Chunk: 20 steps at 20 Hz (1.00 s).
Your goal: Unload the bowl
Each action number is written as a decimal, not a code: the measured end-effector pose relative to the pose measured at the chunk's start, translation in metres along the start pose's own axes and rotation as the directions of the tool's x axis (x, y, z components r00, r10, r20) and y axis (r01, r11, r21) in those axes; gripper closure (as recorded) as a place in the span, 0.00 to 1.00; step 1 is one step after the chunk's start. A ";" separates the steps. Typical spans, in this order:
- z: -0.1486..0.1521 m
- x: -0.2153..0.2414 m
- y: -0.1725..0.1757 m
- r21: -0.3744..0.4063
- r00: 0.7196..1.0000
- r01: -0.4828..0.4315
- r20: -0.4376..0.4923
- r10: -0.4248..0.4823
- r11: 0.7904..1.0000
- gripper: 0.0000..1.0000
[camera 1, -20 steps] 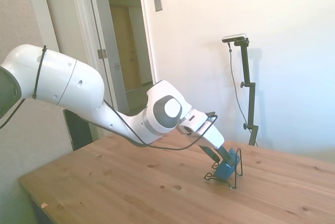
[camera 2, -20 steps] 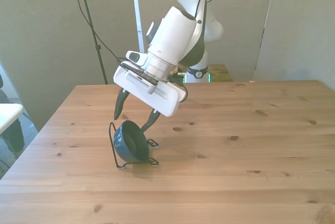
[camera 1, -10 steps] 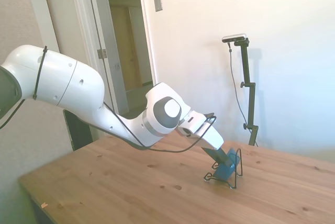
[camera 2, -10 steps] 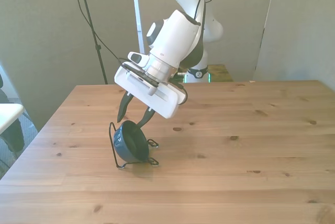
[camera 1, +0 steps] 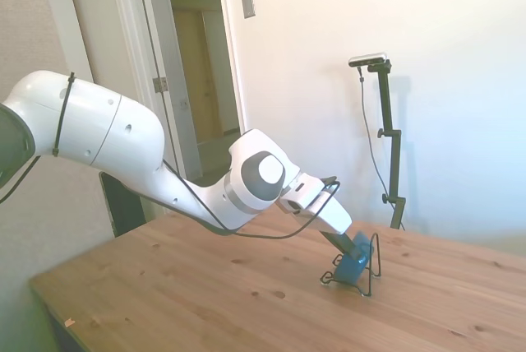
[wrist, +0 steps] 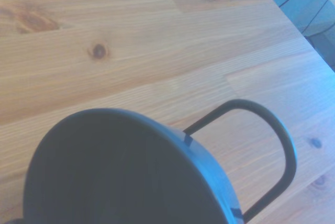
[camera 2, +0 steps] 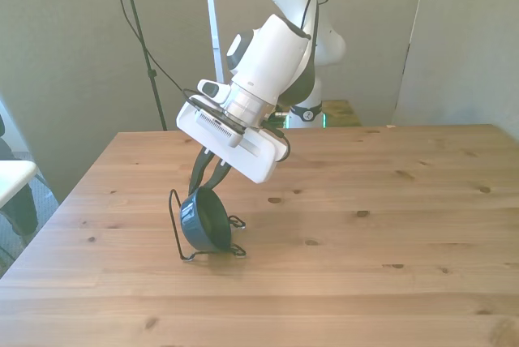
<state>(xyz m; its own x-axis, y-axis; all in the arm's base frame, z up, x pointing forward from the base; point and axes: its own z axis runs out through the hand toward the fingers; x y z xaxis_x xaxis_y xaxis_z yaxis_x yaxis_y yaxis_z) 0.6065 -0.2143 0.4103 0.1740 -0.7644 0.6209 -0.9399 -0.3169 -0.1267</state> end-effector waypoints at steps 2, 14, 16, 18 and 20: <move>-0.002 0.004 0.000 -0.008 1.000 -0.005 -0.005 0.005 1.000 1.00; -0.075 -0.042 -0.020 0.167 0.991 0.042 0.119 -0.062 0.985 1.00; -0.084 -0.068 -0.020 0.204 0.973 0.083 0.194 -0.124 0.975 1.00; -0.083 -0.093 -0.019 0.234 0.943 0.119 0.276 -0.184 0.965 1.00; -0.081 -0.115 -0.020 0.268 0.907 0.145 0.349 -0.237 0.952 1.00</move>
<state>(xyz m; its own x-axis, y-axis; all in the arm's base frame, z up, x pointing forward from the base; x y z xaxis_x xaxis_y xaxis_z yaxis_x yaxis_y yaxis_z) 0.5813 -0.0751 0.4040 0.4828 -0.8142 0.3225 -0.7913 -0.5634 -0.2376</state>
